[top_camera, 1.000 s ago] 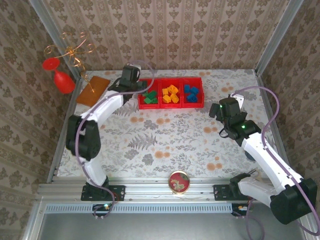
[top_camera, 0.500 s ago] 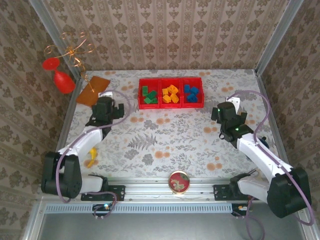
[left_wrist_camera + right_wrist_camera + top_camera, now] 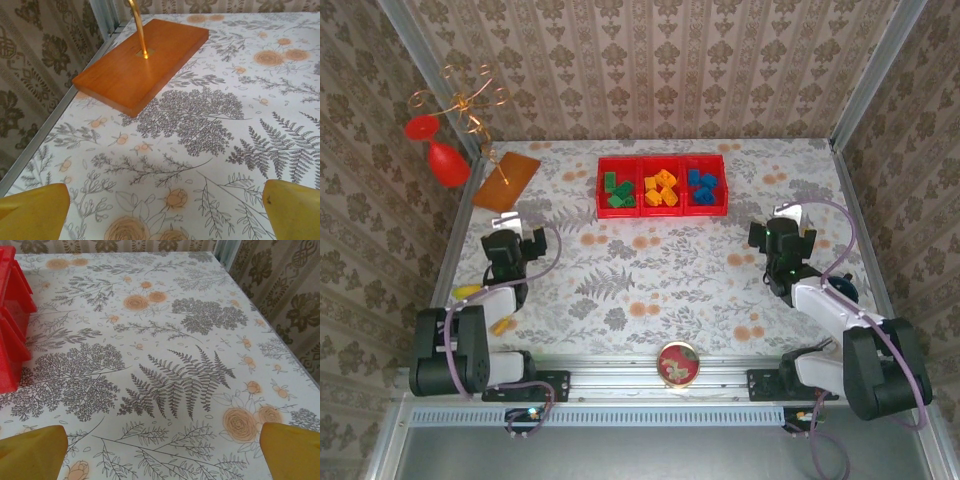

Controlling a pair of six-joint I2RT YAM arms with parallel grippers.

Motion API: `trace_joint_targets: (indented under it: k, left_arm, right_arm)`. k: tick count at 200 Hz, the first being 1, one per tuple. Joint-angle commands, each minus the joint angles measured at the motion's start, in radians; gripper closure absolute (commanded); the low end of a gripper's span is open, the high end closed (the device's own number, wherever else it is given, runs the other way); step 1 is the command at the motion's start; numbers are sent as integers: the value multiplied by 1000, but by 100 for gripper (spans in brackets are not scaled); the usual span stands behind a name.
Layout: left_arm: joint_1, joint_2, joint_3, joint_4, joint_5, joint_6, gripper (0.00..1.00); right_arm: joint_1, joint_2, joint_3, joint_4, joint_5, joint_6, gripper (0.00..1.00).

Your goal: Sort the legos into containers by color

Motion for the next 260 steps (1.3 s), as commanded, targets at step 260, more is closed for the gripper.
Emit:
trace_joint_targets:
  k: [260]
  left_arm:
    - [41,236,11,304,427,118,0]
  right_arm:
    - [-143,322,-52,532,-482,-85,0]
